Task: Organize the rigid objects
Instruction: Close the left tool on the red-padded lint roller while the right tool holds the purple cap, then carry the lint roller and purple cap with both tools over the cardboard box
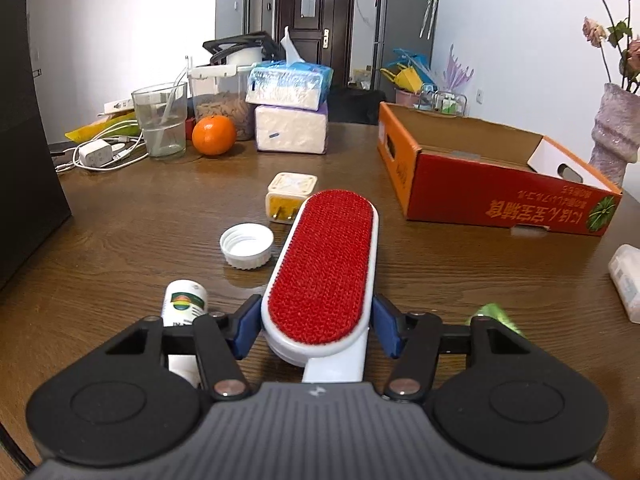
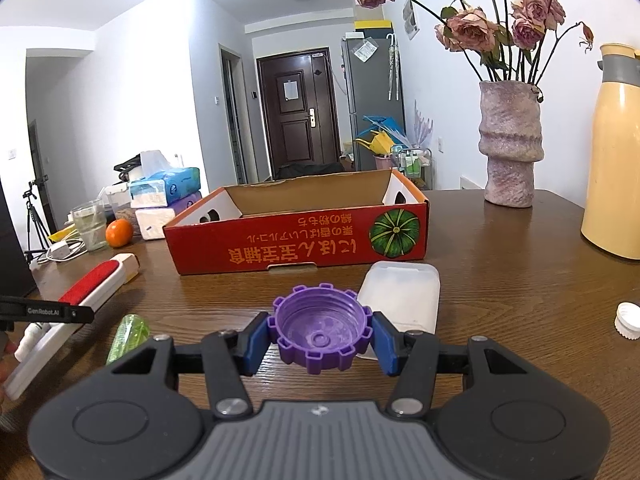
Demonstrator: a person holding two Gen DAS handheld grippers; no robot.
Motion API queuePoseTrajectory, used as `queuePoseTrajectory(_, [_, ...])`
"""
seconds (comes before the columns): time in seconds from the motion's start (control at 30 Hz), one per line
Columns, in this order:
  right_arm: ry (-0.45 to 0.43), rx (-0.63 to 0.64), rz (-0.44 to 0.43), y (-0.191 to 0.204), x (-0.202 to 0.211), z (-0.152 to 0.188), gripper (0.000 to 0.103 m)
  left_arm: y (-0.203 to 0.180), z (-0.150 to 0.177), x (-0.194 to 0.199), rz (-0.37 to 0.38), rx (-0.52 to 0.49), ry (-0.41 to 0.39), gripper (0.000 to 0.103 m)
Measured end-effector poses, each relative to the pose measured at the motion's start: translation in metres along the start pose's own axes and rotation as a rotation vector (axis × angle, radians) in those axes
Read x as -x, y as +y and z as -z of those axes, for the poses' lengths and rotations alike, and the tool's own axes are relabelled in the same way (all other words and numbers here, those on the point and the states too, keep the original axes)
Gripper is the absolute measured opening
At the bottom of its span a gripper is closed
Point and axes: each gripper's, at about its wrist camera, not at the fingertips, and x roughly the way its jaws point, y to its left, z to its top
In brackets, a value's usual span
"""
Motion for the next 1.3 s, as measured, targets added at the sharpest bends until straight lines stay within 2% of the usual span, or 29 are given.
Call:
queuePoseTrajectory(0.53, [-0.008,-0.006,-0.017,0.001,0.003,-0.004,0.053,-0.028,0.003,0.039,0.037,0.033,-0.053,0.059])
queuePoseTrajectory(0.93, [-0.038,0.023,-0.033,0.005,0.010,-0.026,0.053,-0.061,-0.015,0.064,0.090,0.023,-0.107,0.059])
queuePoseTrajectory(1.3, [-0.067,0.037,-0.047,0.009,0.008,-0.048,0.053,-0.085,-0.033,0.068,0.115,0.037,-0.126,0.059])
